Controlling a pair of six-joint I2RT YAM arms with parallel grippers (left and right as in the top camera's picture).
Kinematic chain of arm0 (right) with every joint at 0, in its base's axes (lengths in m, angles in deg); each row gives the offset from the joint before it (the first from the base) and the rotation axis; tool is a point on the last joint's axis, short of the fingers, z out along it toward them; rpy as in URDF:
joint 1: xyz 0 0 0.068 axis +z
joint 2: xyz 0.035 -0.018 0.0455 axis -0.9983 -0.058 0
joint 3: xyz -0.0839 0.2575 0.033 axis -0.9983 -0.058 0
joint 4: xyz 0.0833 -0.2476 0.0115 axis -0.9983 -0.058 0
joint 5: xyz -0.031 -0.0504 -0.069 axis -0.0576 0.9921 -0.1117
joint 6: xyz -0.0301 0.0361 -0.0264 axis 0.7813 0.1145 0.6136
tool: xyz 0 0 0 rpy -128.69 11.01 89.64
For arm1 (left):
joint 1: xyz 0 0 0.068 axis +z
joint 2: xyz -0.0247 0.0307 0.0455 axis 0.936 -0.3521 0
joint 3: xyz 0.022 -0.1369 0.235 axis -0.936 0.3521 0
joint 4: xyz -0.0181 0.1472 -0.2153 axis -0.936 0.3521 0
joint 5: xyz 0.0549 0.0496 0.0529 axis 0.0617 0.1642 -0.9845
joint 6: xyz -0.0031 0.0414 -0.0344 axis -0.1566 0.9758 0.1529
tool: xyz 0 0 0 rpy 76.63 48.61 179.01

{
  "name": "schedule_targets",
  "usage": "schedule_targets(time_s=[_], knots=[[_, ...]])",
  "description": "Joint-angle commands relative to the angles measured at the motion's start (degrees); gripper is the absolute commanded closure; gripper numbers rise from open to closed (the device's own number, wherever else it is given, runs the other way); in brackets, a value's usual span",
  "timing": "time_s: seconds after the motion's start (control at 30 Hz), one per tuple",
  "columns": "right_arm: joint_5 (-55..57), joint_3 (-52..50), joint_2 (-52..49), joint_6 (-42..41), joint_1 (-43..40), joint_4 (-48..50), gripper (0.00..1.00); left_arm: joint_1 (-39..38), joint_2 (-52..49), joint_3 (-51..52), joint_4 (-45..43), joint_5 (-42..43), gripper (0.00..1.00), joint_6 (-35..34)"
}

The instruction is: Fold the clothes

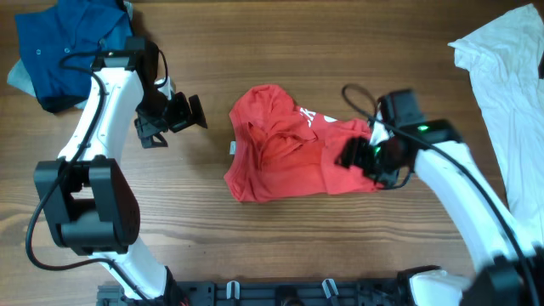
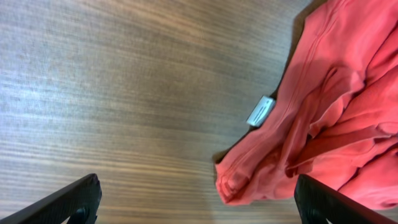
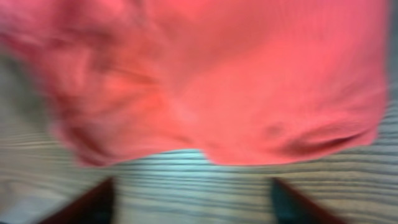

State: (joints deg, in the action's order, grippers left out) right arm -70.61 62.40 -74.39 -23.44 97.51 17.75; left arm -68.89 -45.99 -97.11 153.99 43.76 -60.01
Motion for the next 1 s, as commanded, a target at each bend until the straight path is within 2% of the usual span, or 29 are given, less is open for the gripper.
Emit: schedule_targets(time_s=[0.0, 0.13, 0.2, 0.33, 0.5, 0.67, 0.83, 0.97], knots=[[0.7, 4.85, 6.19, 1.09, 0.02, -3.19, 0.01, 0.24, -0.02, 1.88, -2.8, 0.37, 0.0, 1.79], [-2.93, 4.83, 8.68, 4.15, 0.02, -4.04, 0.0, 0.26, -0.37, 7.19, -10.43, 10.23, 0.0, 7.74], [-2.93, 4.83, 8.66, 5.01, 0.02, -5.57, 0.0, 0.24, -1.09, 8.61, -13.07, 11.74, 0.0, 10.62], [-2.97, 4.83, 8.66, 5.29, 0.02, -6.03, 0.0, 0.24, -3.06, 8.74, -15.34, 12.28, 0.0, 11.26], [-3.63, 4.83, 8.66, 5.31, 0.02, -6.4, 0.01, 0.24, -8.48, 8.76, -15.39, 20.22, 0.05, 13.94], [-3.61, 4.83, 8.66, 5.31, 0.02, -6.45, 0.01, -0.92, -12.72, 9.99, -15.02, 23.1, 0.05, 14.03], [-3.63, 4.83, 8.66, 5.31, 0.02, -6.25, 0.01, -5.29, -13.86, 14.4, -18.53, 23.43, 0.0, 13.94], [-3.63, 4.83, 8.66, 5.29, 0.02, -6.4, 0.01, -11.39, -13.86, 18.49, -23.67, 23.96, 0.0, 9.44]])
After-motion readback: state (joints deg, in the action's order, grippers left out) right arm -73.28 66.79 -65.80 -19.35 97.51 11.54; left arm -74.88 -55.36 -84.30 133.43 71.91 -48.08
